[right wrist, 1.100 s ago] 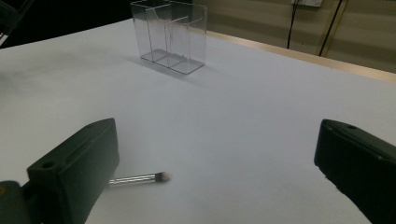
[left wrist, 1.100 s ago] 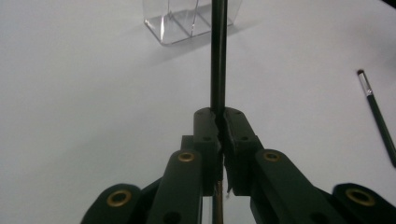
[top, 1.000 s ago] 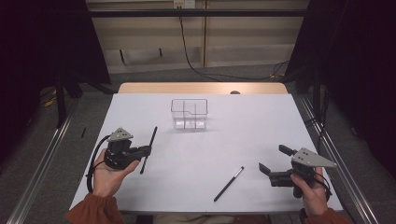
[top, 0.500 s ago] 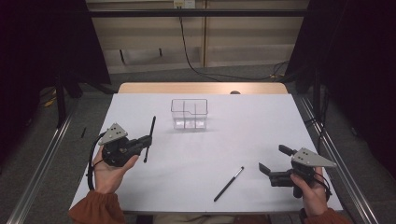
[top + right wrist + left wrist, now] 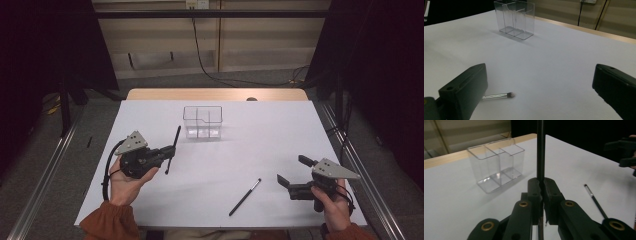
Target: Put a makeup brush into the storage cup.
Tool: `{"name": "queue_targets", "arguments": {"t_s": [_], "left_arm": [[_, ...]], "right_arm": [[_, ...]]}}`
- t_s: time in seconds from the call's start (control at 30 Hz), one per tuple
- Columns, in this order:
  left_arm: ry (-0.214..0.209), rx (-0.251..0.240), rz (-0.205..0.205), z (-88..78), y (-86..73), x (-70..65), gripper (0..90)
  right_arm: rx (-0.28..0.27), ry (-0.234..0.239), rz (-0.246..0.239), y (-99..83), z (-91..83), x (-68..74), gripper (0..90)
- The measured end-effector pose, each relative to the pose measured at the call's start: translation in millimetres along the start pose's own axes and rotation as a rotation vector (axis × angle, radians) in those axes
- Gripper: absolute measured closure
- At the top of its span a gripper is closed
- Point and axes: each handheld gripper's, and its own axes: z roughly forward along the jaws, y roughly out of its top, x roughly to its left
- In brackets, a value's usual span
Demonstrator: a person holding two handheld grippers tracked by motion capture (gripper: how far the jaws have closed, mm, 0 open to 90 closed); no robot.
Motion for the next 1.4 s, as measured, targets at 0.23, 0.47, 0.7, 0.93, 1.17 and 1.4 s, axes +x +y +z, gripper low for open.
{"name": "queue_targets", "arguments": {"t_s": [0.23,0.47,0.7,0.93,1.17,1.4], "left_arm": [[-0.077,0.037,0.026,17.9,8.7,-10.8,84.8],[-0.138,0.082,0.05,38.1,15.7,-21.5,84.8],[-0.176,0.092,0.062,44.4,21.1,-28.9,84.8],[-0.215,0.12,0.071,49.4,24.5,-33.7,84.8],[-0.238,0.198,0.083,54.9,28.4,-37.1,84.8],[-0.246,0.3,0.116,60.7,33.6,-39.9,84.8]], "right_arm": [[-0.001,0.001,-0.001,0.0,-0.3,0.1,0.0],[-0.001,0.003,-0.002,-0.1,-0.2,0.1,0.0],[-0.002,0.004,-0.002,-0.1,-0.5,0.3,0.0],[-0.009,0.012,-0.009,0.2,-0.3,0.9,0.0],[-0.011,0.03,-0.013,0.7,-0.2,2.9,0.0],[-0.009,0.061,-0.027,1.3,1.9,6.1,0.0]]}}
